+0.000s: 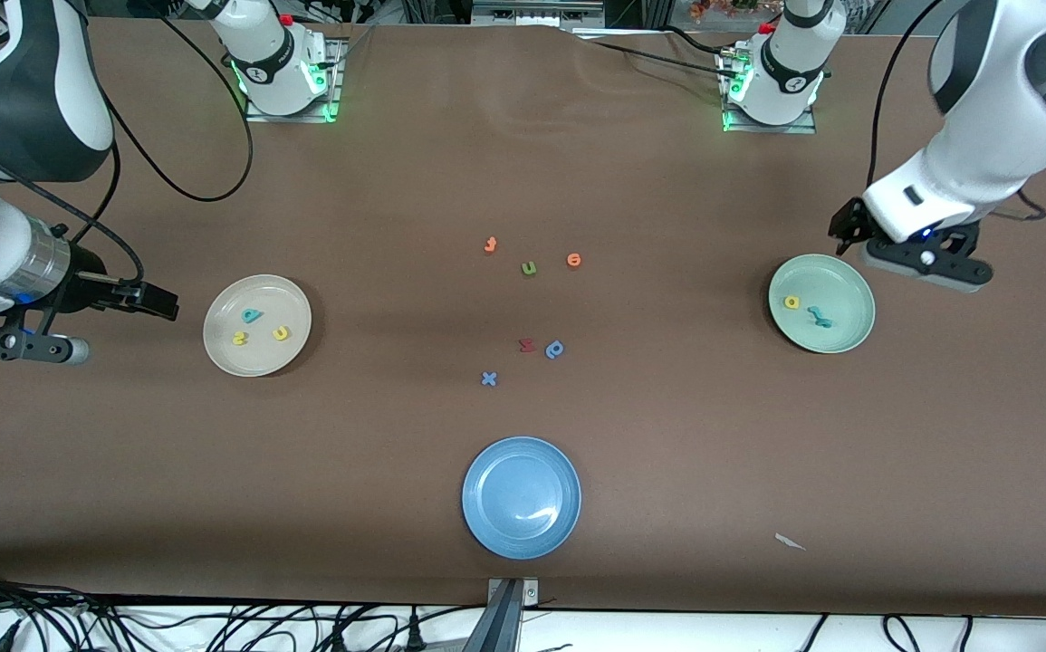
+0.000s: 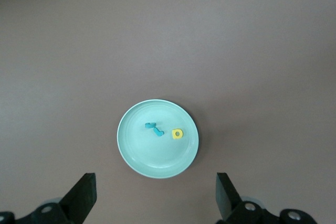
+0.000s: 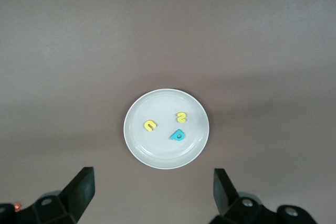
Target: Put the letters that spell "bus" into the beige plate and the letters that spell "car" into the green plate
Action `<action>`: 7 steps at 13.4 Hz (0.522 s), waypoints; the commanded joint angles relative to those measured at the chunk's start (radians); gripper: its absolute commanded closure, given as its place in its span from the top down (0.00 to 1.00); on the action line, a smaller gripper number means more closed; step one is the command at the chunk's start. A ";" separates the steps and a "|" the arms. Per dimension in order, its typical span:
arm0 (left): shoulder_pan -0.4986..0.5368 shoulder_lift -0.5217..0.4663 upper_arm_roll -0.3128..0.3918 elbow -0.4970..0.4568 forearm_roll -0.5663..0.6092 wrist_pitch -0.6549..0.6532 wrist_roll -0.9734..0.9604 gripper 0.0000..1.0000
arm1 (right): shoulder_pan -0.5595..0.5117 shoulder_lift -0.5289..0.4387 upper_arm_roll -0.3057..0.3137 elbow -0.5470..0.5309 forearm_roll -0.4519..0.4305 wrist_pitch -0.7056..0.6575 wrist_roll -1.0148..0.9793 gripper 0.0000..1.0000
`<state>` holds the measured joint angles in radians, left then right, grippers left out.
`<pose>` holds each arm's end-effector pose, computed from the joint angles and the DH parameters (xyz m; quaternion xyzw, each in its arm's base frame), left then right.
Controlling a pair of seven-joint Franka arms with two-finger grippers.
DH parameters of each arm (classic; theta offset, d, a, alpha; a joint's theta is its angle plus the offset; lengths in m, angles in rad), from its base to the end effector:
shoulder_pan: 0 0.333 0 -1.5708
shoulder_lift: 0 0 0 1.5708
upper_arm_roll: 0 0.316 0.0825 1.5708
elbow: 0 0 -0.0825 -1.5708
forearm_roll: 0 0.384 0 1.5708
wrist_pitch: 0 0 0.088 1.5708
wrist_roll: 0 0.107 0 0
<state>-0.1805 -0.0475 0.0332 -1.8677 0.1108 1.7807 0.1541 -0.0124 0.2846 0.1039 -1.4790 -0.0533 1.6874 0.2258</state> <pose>0.5393 -0.0701 0.5278 -0.9851 0.1624 0.0199 0.0531 0.6384 0.0457 0.5080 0.9972 -0.0645 -0.0350 0.0174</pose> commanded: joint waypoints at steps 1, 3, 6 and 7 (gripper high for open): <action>0.059 0.000 -0.004 0.167 -0.069 -0.182 0.004 1.00 | -0.008 -0.013 0.003 -0.010 0.018 -0.005 0.001 1.00; 0.070 0.005 -0.001 0.296 -0.091 -0.323 0.002 1.00 | -0.008 -0.013 0.003 -0.010 0.020 -0.003 -0.002 1.00; 0.070 0.020 0.001 0.355 -0.094 -0.380 -0.092 1.00 | -0.006 -0.013 0.003 -0.010 0.021 -0.003 -0.002 1.00; 0.070 0.021 0.001 0.355 -0.091 -0.386 -0.128 1.00 | -0.006 -0.013 0.003 -0.010 0.021 -0.003 0.000 1.00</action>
<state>-0.1141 -0.0586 0.0388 -1.5468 0.0354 1.4226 0.0929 -0.0124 0.2847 0.1039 -1.4793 -0.0510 1.6874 0.2258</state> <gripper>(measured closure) 0.000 0.000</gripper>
